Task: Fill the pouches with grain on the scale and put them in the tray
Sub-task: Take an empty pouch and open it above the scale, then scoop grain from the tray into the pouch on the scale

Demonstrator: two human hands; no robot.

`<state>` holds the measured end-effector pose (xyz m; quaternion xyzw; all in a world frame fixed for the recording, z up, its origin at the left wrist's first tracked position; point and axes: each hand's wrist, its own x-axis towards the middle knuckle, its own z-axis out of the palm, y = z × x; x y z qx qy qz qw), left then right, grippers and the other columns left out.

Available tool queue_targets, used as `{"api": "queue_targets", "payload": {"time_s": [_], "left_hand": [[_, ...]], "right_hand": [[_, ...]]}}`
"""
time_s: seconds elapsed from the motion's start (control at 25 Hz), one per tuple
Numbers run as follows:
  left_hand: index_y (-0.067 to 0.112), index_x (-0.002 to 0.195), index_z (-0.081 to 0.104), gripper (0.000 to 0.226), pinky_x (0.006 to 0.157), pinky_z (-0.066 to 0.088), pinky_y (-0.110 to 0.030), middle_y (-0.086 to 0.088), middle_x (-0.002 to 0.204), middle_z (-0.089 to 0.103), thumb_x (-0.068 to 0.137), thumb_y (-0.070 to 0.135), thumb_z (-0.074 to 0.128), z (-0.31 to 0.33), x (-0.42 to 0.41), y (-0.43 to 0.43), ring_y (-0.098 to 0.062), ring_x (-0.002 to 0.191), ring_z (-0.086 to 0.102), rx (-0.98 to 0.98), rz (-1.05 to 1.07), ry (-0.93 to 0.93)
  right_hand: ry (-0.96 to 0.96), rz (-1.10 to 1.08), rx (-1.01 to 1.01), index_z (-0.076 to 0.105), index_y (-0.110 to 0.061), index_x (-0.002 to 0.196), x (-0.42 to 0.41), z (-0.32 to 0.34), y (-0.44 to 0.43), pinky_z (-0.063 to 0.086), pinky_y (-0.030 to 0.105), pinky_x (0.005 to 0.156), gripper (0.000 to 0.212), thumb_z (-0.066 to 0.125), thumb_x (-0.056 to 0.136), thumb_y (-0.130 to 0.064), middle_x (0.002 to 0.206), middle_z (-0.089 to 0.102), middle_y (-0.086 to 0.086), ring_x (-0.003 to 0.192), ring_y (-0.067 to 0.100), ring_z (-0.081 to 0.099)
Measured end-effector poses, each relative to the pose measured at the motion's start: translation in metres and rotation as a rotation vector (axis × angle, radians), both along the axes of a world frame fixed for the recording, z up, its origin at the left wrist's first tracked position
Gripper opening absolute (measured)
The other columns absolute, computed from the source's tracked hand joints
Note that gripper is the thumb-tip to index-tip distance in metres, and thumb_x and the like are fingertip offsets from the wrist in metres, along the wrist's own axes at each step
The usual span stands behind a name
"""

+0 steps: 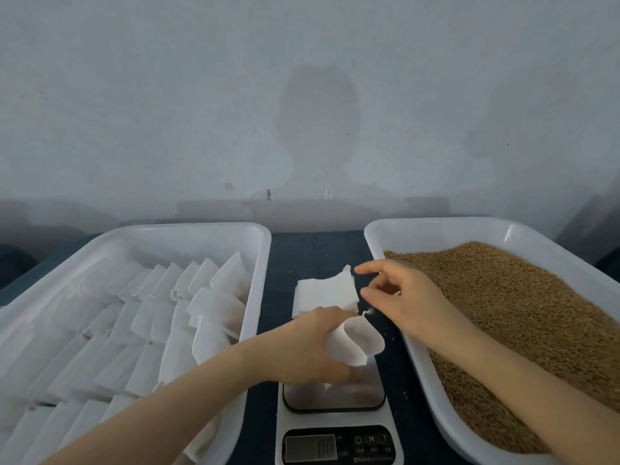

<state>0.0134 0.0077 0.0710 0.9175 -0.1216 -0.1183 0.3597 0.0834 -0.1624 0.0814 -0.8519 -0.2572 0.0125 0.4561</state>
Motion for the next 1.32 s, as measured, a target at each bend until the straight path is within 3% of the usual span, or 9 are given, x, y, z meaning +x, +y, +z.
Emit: {"api": "queue_targets", "payload": {"time_s": [0.16, 0.24, 0.32, 0.4, 0.56, 0.72, 0.92, 1.08, 1.32], "left_hand": [[0.033, 0.126, 0.051, 0.052, 0.095, 0.050, -0.039, 0.008, 0.116, 0.059, 0.079, 0.034, 0.075, -0.001, 0.002, 0.002, -0.016, 0.105, 0.058, -0.076, 0.051, 0.044], [0.032, 0.127, 0.050, 0.055, 0.095, 0.051, -0.041, 0.005, 0.115, 0.059, 0.079, 0.036, 0.075, -0.002, 0.004, 0.003, -0.018, 0.104, 0.059, -0.090, 0.089, 0.047], [0.033, 0.127, 0.048, 0.056, 0.094, 0.051, -0.039, 0.006, 0.114, 0.059, 0.078, 0.037, 0.075, -0.004, 0.005, 0.003, -0.018, 0.103, 0.059, -0.095, 0.101, 0.037], [0.035, 0.125, 0.048, 0.055, 0.092, 0.052, -0.035, 0.009, 0.112, 0.059, 0.078, 0.039, 0.075, -0.004, 0.005, 0.003, -0.016, 0.102, 0.059, -0.102, 0.094, 0.033], [0.036, 0.121, 0.051, 0.051, 0.089, 0.053, -0.032, 0.010, 0.110, 0.061, 0.076, 0.040, 0.076, -0.003, 0.004, 0.003, -0.014, 0.099, 0.060, -0.127, 0.094, 0.039], [0.035, 0.122, 0.051, 0.051, 0.091, 0.053, -0.036, 0.007, 0.110, 0.061, 0.077, 0.040, 0.075, -0.003, 0.004, 0.006, -0.015, 0.099, 0.061, -0.135, 0.102, 0.033], [0.036, 0.123, 0.051, 0.051, 0.091, 0.052, -0.033, 0.009, 0.110, 0.061, 0.078, 0.040, 0.074, -0.007, 0.006, 0.006, -0.013, 0.100, 0.059, -0.125, 0.089, 0.034], [0.039, 0.116, 0.053, 0.045, 0.084, 0.050, -0.022, 0.014, 0.104, 0.062, 0.077, 0.039, 0.075, -0.010, 0.008, 0.007, -0.008, 0.097, 0.060, -0.138, 0.069, 0.026], [0.039, 0.118, 0.052, 0.048, 0.088, 0.051, -0.025, 0.015, 0.106, 0.062, 0.077, 0.041, 0.075, -0.010, 0.008, 0.007, -0.009, 0.099, 0.060, -0.122, 0.075, 0.043]], "right_hand": [[-0.107, -0.115, -0.149, 0.061, -0.031, 0.115, 0.017, 0.001, -0.017, 0.041, 0.009, 0.058, 0.025, 0.059, 0.090, -0.031, 0.097, 0.061, -0.019, 0.079, -0.004, 0.055], [-0.141, -0.286, -0.393, 0.061, -0.023, 0.116, 0.036, 0.004, -0.043, 0.039, 0.011, 0.052, 0.025, 0.055, 0.093, -0.031, 0.107, 0.063, -0.011, 0.075, 0.000, 0.058], [-0.046, -0.397, -0.819, 0.063, -0.015, 0.101, 0.052, 0.001, -0.069, 0.040, 0.014, 0.050, 0.031, 0.048, 0.095, -0.042, 0.091, 0.067, -0.002, 0.067, 0.008, 0.061], [0.126, -0.418, -1.004, 0.060, -0.013, 0.086, 0.059, -0.009, -0.084, 0.043, 0.019, 0.050, 0.047, 0.044, 0.091, -0.056, 0.071, 0.062, -0.003, 0.058, 0.011, 0.057], [0.145, -0.401, -0.792, 0.066, -0.013, 0.078, 0.065, -0.026, -0.085, 0.039, 0.020, 0.043, 0.045, 0.053, 0.089, -0.054, 0.049, 0.053, -0.005, 0.040, 0.008, 0.047], [0.118, -0.445, -0.680, 0.052, -0.013, 0.057, 0.064, -0.027, -0.072, 0.027, 0.018, 0.038, 0.044, 0.055, 0.092, -0.040, 0.041, 0.040, -0.007, 0.031, 0.009, 0.033], [0.073, -0.679, -0.498, 0.048, 0.000, 0.107, 0.071, -0.020, -0.095, 0.046, 0.027, 0.043, 0.040, 0.053, 0.094, -0.037, 0.078, 0.063, 0.011, 0.053, 0.020, 0.059], [0.122, -0.936, -0.630, 0.029, -0.005, 0.133, 0.074, -0.013, -0.123, 0.047, 0.043, 0.070, 0.045, 0.047, 0.093, -0.012, 0.126, 0.040, 0.022, 0.098, 0.039, 0.054], [0.005, -1.015, -0.807, 0.040, -0.001, 0.127, 0.083, -0.014, -0.142, 0.044, 0.049, 0.083, 0.038, 0.045, 0.089, 0.000, 0.117, 0.040, 0.024, 0.105, 0.044, 0.048]]}}
